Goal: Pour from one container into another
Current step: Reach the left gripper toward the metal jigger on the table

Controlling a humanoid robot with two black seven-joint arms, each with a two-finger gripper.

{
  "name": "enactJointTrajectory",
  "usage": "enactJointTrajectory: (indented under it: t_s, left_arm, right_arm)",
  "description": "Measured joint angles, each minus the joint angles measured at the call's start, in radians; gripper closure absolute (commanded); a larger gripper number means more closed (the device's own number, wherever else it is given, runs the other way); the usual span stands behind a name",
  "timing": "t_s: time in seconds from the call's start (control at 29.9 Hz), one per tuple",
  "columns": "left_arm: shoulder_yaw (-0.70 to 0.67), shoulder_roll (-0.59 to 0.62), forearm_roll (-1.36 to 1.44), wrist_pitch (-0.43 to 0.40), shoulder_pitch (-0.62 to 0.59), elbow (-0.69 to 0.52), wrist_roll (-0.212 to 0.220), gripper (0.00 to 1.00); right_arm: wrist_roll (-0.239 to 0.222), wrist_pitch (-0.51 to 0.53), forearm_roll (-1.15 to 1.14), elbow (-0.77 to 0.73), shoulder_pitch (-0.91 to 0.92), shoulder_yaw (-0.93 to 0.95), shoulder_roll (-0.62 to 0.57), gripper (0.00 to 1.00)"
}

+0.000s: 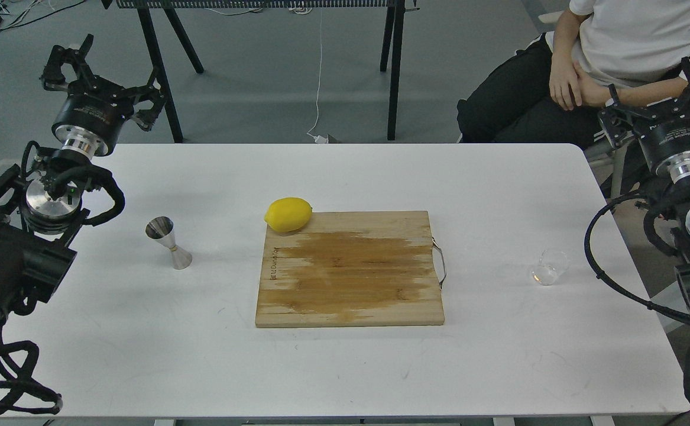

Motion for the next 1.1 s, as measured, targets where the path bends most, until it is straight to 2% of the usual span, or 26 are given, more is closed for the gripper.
enactJointTrajectory:
  t_s: [0.2, 0.37, 0.57, 0.67, 0.74, 0.9, 1.0, 1.1]
  left_arm:
    - [0.0, 0.0, 0.0, -0.006, 0.009, -0.006, -0.001, 0.0]
    - [-0.004, 0.024, -0.001, -0.022, 0.042, -0.091, 0.004, 0.0]
    - [-0.001, 0.185, 0.105, -0.052, 0.249, -0.402, -0.005, 0.0]
    - [-0.012, 0.272, 0.213, -0.053, 0.354, -0.532, -0.043, 0.0]
    - [-0.018, 0.332, 0.293, -0.048, 0.417, -0.61, -0.083, 0.02]
    - [-0.052, 0.457, 0.507, 0.067, 0.552, -0.822, -0.155, 0.02]
    - [-0.07, 0.534, 0.653, 0.145, 0.62, -0.941, -0.172, 0.04]
    - [-0.065, 0.58, 0.836, 0.242, 0.672, -1.002, -0.177, 0.04]
  right_arm:
    - [0.001, 0.0, 0.003, 0.0, -0.004, 0.0, 0.001, 0.0]
    - [0.002, 0.0, 0.013, 0.028, -0.042, 0.016, 0.004, 0.0]
    - [0.002, 0.0, 0.014, 0.147, -0.146, 0.035, -0.033, 0.0]
    - [0.002, 0.0, 0.014, 0.176, -0.182, 0.054, -0.043, 0.0]
    - [0.002, 0.0, 0.014, 0.183, -0.194, 0.067, -0.044, 0.0]
    - [0.002, 0.0, 0.014, 0.186, -0.216, 0.075, -0.046, 0.0]
    - [0.002, 0.0, 0.014, 0.186, -0.222, 0.075, -0.046, 0.0]
    - [0.002, 0.0, 0.014, 0.186, -0.224, 0.076, -0.046, 0.0]
